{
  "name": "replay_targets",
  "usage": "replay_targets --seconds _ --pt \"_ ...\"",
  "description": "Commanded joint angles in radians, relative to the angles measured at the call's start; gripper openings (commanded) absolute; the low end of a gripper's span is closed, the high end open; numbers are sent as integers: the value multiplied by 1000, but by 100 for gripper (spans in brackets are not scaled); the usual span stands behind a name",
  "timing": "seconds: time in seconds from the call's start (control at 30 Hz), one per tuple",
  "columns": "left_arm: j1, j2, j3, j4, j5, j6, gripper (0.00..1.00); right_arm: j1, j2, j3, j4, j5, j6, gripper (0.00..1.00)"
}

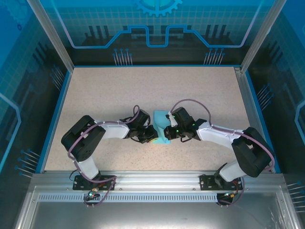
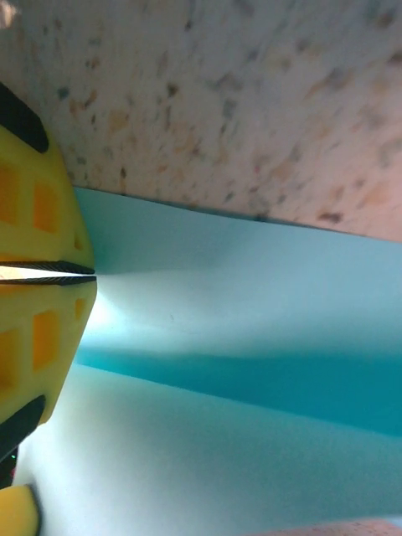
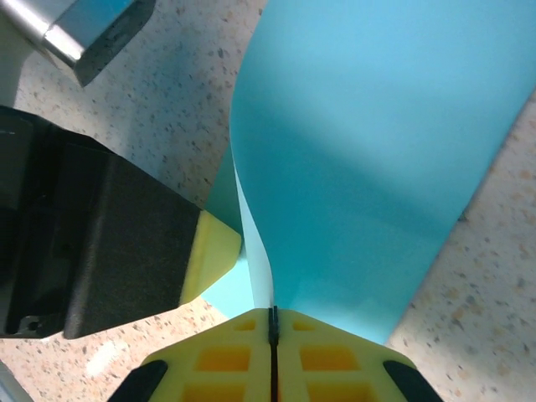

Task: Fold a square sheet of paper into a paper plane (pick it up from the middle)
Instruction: Fold the triangle a second time at the center of the table.

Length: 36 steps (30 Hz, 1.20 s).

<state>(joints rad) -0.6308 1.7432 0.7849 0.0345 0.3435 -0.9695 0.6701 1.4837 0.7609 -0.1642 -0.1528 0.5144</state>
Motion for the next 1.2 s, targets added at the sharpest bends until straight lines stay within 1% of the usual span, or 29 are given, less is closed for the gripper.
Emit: replay_targets --seconds 0.0,0.2,0.53,0.83,0.97,1.17 --pt "35 -4 20 -147 -87 69 15 23 33 58 10 -47 -15 8" --pt "70 -40 45 -244 -137 155 16 49 100 139 18 -65 -5 8" --pt "90 -36 78 -314 -144 293 16 53 165 224 -6 -60 -13 7" --pt "99 -37 82 -323 -146 322 16 40 214 278 -87 -31 -64 7" --pt "98 -41 80 -321 -155 323 17 38 229 282 -132 -11 -93 6" --pt "100 -40 82 -313 -152 327 17 8 241 282 -152 -1 -113 6"
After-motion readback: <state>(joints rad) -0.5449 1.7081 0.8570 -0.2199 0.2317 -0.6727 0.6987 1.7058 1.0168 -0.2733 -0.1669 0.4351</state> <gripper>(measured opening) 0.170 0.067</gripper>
